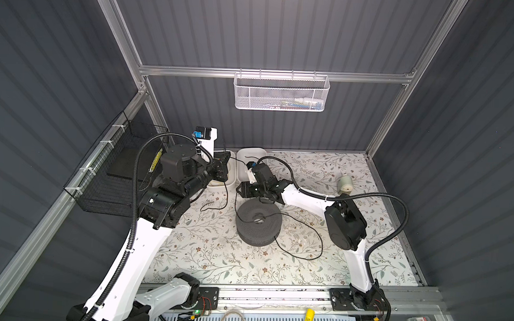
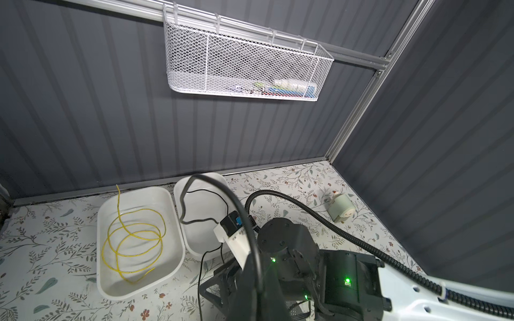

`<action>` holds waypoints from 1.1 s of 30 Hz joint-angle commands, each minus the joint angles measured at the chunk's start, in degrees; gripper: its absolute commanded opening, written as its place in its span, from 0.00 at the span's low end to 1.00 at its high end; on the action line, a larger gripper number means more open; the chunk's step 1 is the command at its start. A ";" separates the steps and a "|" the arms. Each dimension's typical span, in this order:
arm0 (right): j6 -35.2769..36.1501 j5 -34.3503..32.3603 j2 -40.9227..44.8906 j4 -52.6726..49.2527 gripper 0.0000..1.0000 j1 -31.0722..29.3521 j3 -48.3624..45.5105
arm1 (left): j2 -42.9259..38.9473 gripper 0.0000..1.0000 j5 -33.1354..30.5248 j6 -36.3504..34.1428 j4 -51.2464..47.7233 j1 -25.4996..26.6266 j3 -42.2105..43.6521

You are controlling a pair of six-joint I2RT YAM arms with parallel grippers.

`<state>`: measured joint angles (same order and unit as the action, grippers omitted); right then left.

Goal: Wrap the cables

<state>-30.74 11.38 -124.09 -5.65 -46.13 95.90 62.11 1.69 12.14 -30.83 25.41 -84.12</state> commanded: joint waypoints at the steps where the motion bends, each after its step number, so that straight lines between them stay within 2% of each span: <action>1: -3.21 1.34 -2.30 -2.48 0.47 -0.32 2.82 | -2.15 0.00 0.07 -1.16 -0.12 -0.18 1.13; 7: -4.18 2.78 -5.64 -2.49 0.47 -0.89 6.29 | -2.40 0.00 0.24 -0.69 1.00 -0.23 2.55; 12: -4.52 3.43 -6.83 -1.48 0.41 -0.98 7.10 | -2.11 0.00 0.60 -0.61 1.19 -0.20 4.91; 19: -4.45 4.66 -3.34 1.05 0.00 -0.98 3.86 | -2.08 0.00 0.68 -0.80 1.24 -0.22 5.25; 26: 0.74 4.51 8.30 0.60 0.00 -0.98 -2.92 | -0.50 0.00 -0.32 -2.45 1.52 -0.27 3.66; 33: 11.61 9.08 23.00 -7.96 0.00 -0.89 -8.12 | 3.97 0.00 -1.26 -4.39 2.65 -0.27 -4.25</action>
<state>-25.65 17.06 -105.06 -8.82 -46.92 89.69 65.10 0.99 9.87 -29.98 25.41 -84.60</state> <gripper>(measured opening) 0.050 0.053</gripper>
